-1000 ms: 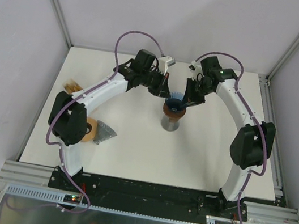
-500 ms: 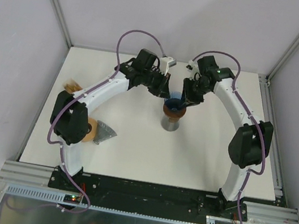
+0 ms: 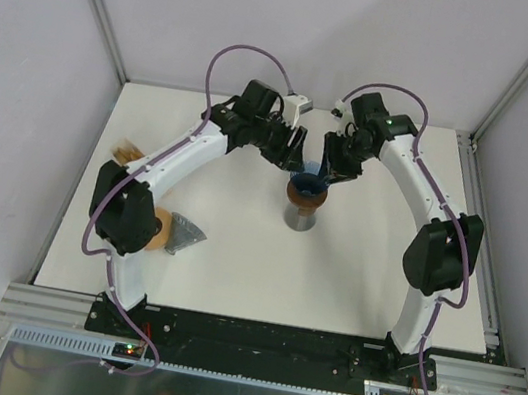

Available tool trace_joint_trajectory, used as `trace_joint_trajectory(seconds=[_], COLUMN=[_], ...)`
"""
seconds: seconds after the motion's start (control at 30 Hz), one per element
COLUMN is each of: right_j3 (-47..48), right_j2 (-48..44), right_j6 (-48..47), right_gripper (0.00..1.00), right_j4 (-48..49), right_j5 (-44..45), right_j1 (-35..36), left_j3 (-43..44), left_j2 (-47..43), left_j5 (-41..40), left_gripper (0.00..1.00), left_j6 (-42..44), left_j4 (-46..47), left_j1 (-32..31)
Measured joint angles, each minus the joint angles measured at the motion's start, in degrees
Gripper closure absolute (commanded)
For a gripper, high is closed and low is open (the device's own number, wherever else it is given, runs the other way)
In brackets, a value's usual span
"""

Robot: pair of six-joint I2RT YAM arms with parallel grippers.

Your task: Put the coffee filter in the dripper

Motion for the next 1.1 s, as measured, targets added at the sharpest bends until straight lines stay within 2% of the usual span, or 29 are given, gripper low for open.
trace_joint_trajectory(seconds=[0.4,0.53,0.73,0.87,1.1], right_j3=[7.0,8.5,8.1,1.7,-19.6], right_j2=[0.1,-0.2,-4.3,-13.0,-31.9], right_j6=[-0.3,-0.4,-0.1,0.5,0.8], right_gripper=[0.42,0.4,0.4,0.39,0.37], right_j4=[-2.2,-2.1,-0.5,4.4,15.6], right_j5=[0.5,1.3,4.3,8.5,11.9], right_j1=[0.0,0.0,0.2,1.2,3.2], left_j3=[1.3,-2.5,-12.9,-20.4,-29.1], left_j2=[-3.0,-9.2,-20.1,-25.0,-26.6], left_j5=[-1.6,-2.9,-7.2,-11.3,-18.7], left_gripper=[0.25,0.23,0.24,0.31,0.36], left_j6=[4.0,7.7,13.6,18.1,29.4], left_j4=[-0.9,-0.6,-0.3,-0.6,-1.5], left_j1=[1.1,4.1,12.2,18.7,28.7])
